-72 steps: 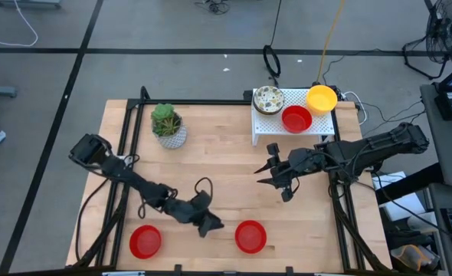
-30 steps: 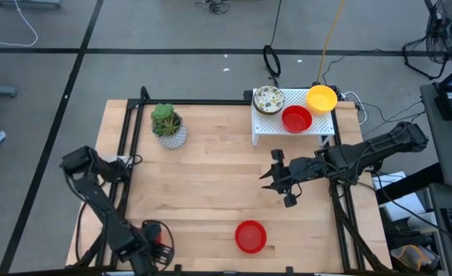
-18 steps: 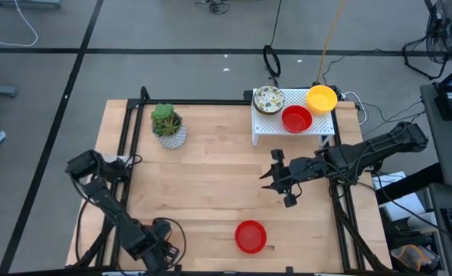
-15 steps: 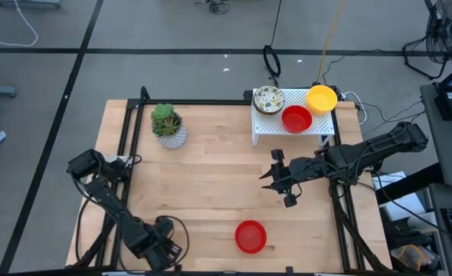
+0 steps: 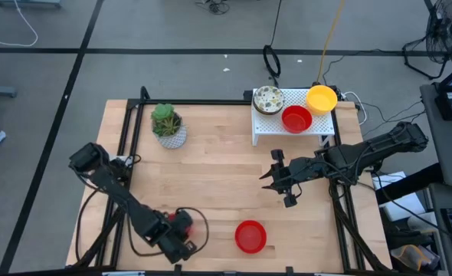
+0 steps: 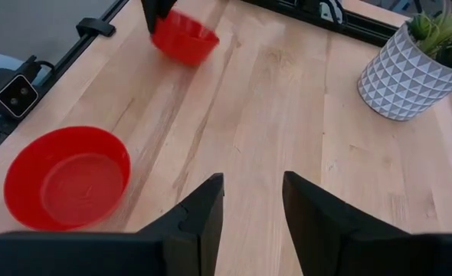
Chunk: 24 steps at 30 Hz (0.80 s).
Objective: Pick & Place Mini bowls
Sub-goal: Stack the red bowl on top of the red bowl on the shelf
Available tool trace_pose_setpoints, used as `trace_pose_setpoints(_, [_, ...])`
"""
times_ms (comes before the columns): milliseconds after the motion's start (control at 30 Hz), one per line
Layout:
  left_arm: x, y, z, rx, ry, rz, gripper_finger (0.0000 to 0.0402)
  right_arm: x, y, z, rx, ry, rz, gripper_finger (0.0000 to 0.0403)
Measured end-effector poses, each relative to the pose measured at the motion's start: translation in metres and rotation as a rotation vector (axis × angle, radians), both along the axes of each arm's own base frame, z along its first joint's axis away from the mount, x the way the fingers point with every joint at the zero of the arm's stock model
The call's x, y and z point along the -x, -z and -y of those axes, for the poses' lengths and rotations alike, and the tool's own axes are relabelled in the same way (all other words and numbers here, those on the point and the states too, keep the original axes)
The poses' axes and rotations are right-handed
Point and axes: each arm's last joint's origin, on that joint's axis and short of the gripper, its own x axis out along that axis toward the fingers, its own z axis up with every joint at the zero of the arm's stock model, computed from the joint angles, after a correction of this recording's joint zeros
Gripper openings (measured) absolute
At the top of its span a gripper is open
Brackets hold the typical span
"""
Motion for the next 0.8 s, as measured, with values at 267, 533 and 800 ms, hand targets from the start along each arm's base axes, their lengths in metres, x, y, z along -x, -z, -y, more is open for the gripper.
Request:
trace_pose_setpoints(267, [-0.050,-0.058,-0.012,-0.186,0.336,0.580,0.0012,-0.005,0.016,-0.015,-0.147,-0.362,0.162,0.0125])
trace_pose_setpoints(533, [-0.092,-0.079,-0.040,-0.202,0.583,0.896,0.0016,0.004,0.040,-0.030,-0.265,-0.556,0.398,0.0126])
trace_pose_setpoints(800, [-0.118,-0.063,-0.062,-0.070,0.751,0.952,0.0010,0.005,0.043,-0.034,-0.270,-0.568,0.394,0.0126])
